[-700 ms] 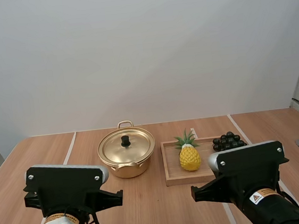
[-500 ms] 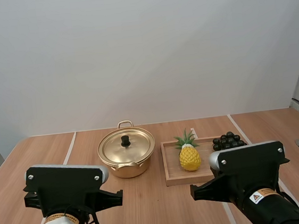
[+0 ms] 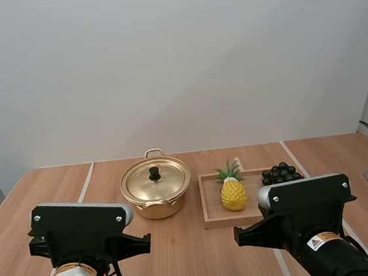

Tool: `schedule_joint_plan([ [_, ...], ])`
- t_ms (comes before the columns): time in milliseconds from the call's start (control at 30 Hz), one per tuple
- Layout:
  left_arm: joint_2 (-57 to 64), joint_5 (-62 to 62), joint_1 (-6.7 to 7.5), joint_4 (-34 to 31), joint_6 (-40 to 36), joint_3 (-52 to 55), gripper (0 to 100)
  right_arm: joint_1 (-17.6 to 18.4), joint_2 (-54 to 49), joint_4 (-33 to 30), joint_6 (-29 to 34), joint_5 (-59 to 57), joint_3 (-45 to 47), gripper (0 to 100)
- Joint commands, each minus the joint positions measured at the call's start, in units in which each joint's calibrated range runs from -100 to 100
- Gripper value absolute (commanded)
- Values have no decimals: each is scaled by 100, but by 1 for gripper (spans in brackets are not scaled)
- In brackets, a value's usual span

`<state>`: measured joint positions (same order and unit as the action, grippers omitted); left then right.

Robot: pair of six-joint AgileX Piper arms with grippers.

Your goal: Open the pot, put the grape inside, and close it

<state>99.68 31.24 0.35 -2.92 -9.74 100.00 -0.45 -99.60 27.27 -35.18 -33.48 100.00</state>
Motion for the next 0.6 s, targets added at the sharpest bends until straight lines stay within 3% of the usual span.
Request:
schedule_joint_plan([
  [0,32,-164,-4,99,-60,0,0,8,-40,-125,-25,123,0,0],
  [133,32,-450,-4,99,-60,0,0,8,-40,-822,-25,607,0,0],
  [433,32,-3395,-4,-515,-41,0,0,8,-40,-1006,-25,5943,0,0],
  [567,32,-5114,-4,-515,241,0,0,8,-40,-1006,-25,6971,0,0],
])
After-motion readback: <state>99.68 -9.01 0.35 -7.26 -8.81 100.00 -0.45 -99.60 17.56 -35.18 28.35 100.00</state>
